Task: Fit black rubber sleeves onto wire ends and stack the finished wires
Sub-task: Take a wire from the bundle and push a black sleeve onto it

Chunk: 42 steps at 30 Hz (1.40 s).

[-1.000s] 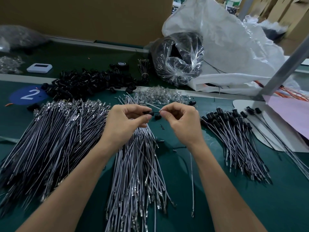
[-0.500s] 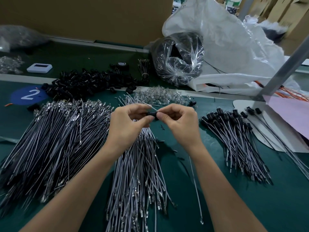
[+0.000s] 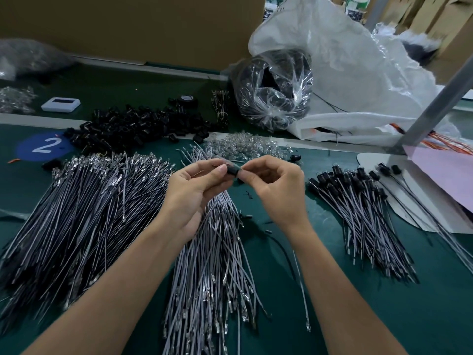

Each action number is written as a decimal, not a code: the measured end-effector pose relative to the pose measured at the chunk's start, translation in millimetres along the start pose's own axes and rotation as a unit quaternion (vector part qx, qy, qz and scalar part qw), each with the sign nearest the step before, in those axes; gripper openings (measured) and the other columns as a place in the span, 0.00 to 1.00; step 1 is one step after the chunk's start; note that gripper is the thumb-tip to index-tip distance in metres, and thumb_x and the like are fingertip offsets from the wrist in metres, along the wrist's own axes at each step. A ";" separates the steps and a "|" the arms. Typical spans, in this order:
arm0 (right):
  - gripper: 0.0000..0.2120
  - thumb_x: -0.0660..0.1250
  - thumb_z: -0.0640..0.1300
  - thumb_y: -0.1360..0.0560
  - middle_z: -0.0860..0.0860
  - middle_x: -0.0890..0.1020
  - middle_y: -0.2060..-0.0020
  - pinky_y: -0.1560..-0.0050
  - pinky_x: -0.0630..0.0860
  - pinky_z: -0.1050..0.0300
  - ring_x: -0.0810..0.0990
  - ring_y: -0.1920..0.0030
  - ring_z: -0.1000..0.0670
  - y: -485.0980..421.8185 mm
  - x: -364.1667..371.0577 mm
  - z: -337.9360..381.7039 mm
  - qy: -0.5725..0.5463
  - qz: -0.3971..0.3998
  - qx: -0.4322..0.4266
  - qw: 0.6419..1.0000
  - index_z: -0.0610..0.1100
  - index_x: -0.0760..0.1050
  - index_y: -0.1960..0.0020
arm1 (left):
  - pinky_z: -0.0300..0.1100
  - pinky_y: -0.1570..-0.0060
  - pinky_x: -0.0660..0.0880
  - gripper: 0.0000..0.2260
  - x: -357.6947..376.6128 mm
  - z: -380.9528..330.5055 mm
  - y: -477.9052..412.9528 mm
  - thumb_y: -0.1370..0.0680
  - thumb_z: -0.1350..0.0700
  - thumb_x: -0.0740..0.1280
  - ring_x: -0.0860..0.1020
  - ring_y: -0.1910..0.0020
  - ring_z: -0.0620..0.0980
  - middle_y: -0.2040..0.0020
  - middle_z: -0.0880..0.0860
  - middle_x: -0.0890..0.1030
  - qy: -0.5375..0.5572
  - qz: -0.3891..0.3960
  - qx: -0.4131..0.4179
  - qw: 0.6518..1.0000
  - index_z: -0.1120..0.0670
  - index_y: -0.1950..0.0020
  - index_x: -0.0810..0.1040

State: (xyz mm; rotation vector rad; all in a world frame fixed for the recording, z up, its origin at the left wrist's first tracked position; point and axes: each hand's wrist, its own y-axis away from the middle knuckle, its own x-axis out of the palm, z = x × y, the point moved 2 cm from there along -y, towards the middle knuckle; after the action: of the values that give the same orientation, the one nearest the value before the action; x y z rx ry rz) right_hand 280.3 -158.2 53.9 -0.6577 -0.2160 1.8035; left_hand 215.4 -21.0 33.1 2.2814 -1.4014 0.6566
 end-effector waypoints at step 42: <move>0.04 0.74 0.36 0.28 0.51 0.81 0.68 0.67 0.68 0.70 0.73 0.70 0.59 -3.1 -10.6 -5.8 0.103 0.044 -0.006 0.994 0.41 0.84 0.62 | 0.39 0.55 0.81 0.09 -11.6 -15.2 -5.8 0.27 0.69 0.65 0.85 0.54 0.50 0.55 0.55 0.86 0.108 -0.031 0.011 0.994 0.58 0.52 0.81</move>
State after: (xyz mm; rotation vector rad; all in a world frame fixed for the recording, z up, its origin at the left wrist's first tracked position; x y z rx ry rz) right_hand 288.0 -167.9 54.0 -0.8676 -0.0590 1.8048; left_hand 213.2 -1.9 38.5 2.1862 -1.2225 0.8720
